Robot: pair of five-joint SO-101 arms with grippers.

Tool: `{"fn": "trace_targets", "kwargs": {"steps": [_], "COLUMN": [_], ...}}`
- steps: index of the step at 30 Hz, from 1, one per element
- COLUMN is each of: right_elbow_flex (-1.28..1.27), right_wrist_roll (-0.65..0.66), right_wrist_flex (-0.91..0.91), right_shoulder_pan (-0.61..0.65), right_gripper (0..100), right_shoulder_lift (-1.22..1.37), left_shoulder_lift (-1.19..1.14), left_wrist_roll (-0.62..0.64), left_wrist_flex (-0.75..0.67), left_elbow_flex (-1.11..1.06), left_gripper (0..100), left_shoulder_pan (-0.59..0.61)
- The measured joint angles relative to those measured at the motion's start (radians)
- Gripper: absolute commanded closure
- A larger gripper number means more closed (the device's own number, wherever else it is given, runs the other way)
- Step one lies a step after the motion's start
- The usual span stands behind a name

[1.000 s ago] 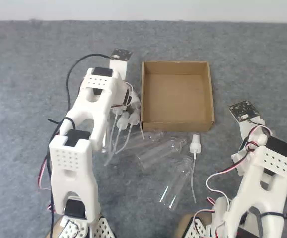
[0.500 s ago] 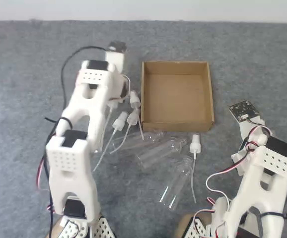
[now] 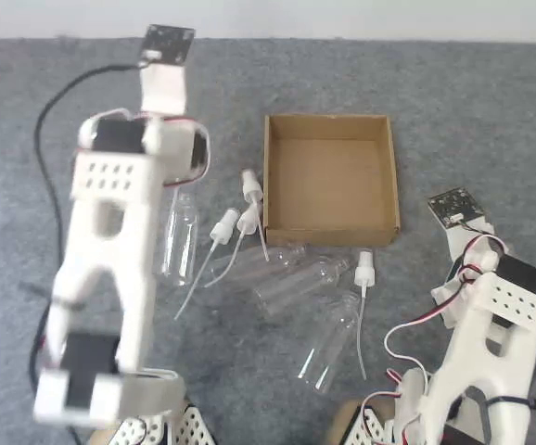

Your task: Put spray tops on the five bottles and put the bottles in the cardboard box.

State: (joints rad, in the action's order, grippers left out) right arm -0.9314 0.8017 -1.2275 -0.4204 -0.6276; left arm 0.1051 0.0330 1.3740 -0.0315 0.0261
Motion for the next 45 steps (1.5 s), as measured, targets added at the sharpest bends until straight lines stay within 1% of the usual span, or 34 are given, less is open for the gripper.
{"fn": "trace_targets", "kwargs": {"steps": [7, 11, 13, 18, 22, 25, 28, 33, 37, 39, 42, 45], "right_elbow_flex": [0.0, 0.0, 0.0, 0.0, 0.0, 0.0, 0.0, 0.017, 0.137, 0.227, 0.341, 0.411], "right_wrist_roll": [0.0, 0.0, 0.002, 0.072, 0.083, 0.091, 0.091, 0.091, 0.091, 0.092, 0.092, 0.095], "right_wrist_flex": [0.0, 0.0, 0.0, 0.0, 0.0, -0.021, -0.048, -0.103, -0.198, -0.232, -0.241, -0.244], "right_shoulder_pan": [0.0, 0.0, 0.0, -0.002, -0.002, -0.002, 0.006, 0.006, 0.002, -0.028, -0.074, -0.123], "right_gripper": [87.1, 87.1, 87.1, 87.1, 87.1, 87.1, 86.1, 76.4, 76.2, 76.1, 76.0, 76.0], "right_shoulder_lift": [0.0, 0.0, 0.0, 0.0, 0.0, 0.0, 0.0, 0.0, 0.0, 0.0, 0.009, 0.078], "left_shoulder_lift": [0.41, 0.594, 0.666, 0.818, 0.928, 0.997, 1.046, 1.079, 1.079, 1.079, 1.079, 1.079], "left_wrist_roll": [-0.02, -0.071, -0.086, -0.097, -0.1, -0.097, -0.101, -0.101, -0.101, -0.101, -0.101, -0.101], "left_wrist_flex": [0.0, -0.015, -0.061, -0.204, -0.313, -0.362, -0.379, -0.385, -0.385, -0.385, -0.385, -0.385], "left_elbow_flex": [-0.279, -0.448, -0.543, -0.819, -1.034, -1.145, -1.191, -1.194, -1.194, -1.194, -1.194, -1.195], "left_gripper": [98, 98, 99, 98, 98, 98, 98, 98, 98, 98, 98, 98], "left_shoulder_pan": [0.025, 0.038, 0.077, 0.138, 0.137, 0.14, 0.126, 0.133, 0.132, 0.13, 0.13, 0.132]}}
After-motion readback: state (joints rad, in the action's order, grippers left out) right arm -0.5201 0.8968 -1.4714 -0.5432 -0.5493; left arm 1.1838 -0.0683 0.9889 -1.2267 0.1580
